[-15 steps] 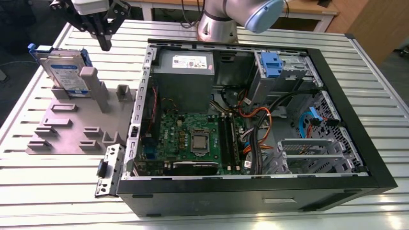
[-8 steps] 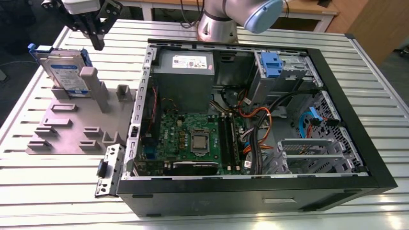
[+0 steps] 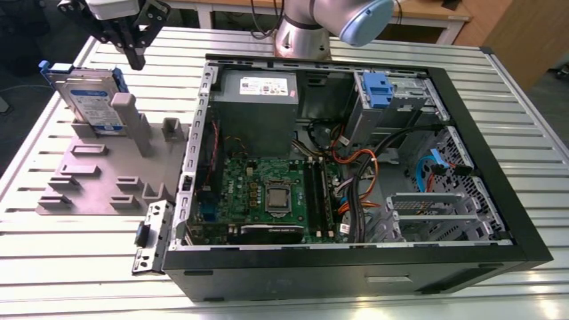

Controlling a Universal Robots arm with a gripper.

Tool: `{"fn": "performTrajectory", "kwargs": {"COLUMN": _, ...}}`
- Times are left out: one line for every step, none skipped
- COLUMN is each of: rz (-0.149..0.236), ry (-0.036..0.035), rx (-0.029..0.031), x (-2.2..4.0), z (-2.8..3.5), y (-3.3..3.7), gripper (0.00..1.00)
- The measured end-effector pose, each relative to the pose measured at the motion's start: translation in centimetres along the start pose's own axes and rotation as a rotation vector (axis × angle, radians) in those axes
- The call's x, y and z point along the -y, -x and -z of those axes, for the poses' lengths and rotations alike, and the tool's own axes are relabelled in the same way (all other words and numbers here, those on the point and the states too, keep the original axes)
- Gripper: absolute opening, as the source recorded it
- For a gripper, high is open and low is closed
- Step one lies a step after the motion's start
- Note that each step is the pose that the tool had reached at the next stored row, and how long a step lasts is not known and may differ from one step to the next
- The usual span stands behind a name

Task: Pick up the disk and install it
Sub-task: 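Reach for the disk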

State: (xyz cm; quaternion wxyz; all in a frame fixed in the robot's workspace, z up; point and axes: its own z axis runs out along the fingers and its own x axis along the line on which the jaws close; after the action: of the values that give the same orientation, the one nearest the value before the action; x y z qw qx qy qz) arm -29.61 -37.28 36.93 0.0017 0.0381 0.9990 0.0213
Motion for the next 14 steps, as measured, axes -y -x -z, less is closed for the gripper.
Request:
{"fn": "performTrajectory", "kwargs": {"rz": 0.000, "ry": 0.0000, "rx": 0.0000, "x": 0.00, "z": 0.00, "y": 0.00, "gripper": 0.11}}
{"fn": "performTrajectory", "kwargs": {"rz": 0.000, "ry": 0.0000, "rx": 0.0000, "x": 0.00, "z": 0.00, "y": 0.00, "gripper": 0.11}}
{"fn": "performTrajectory", "kwargs": {"rz": 0.000, "ry": 0.0000, "rx": 0.0000, "x": 0.00, "z": 0.00, "y": 0.00, "gripper": 0.11}}
{"fn": "performTrajectory", "kwargs": {"rz": 0.000, "ry": 0.0000, "rx": 0.0000, "x": 0.00, "z": 0.00, "y": 0.00, "gripper": 0.11}}
{"fn": "performTrajectory", "kwargs": {"rz": 0.000, "ry": 0.0000, "rx": 0.0000, "x": 0.00, "z": 0.00, "y": 0.00, "gripper": 0.11}}
{"fn": "performTrajectory", "kwargs": {"rz": 0.000, "ry": 0.0000, "rx": 0.0000, "x": 0.00, "z": 0.00, "y": -0.06, "gripper": 0.11}}
{"fn": "performTrajectory", "kwargs": {"rz": 0.000, "ry": 0.0001, "rx": 0.0000, "x": 0.00, "z": 0.00, "y": -0.15, "gripper": 0.11}}
{"fn": "performTrajectory", "kwargs": {"rz": 0.000, "ry": 0.0000, "rx": 0.0000, "x": -0.02, "z": -0.01, "y": -0.26, "gripper": 0.11}}
{"fn": "performTrajectory", "kwargs": {"rz": 0.000, "ry": 0.0000, "rx": 0.0000, "x": -0.06, "z": -0.01, "y": -0.41, "gripper": 0.11}}
{"fn": "performTrajectory", "kwargs": {"rz": 0.000, "ry": 0.0001, "rx": 0.0000, "x": -0.12, "z": -0.02, "y": -0.57, "gripper": 0.11}}
{"fn": "performTrajectory", "kwargs": {"rz": 0.000, "ry": 0.0000, "rx": -0.0001, "x": -0.17, "z": -0.02, "y": -0.73, "gripper": 0.11}}
{"fn": "performTrajectory", "kwargs": {"rz": 0.000, "ry": 0.0000, "rx": -0.0002, "x": -0.21, "z": -0.03, "y": -0.88, "gripper": 0.11}}
{"fn": "performTrajectory", "kwargs": {"rz": 0.000, "ry": 0.0000, "rx": -0.0005, "x": -0.23, "z": -0.04, "y": -0.98, "gripper": 0.11}}
{"fn": "performTrajectory", "kwargs": {"rz": 0.000, "ry": 0.0001, "rx": -0.0005, "x": -0.26, "z": -0.06, "y": -1.05, "gripper": 0.11}}
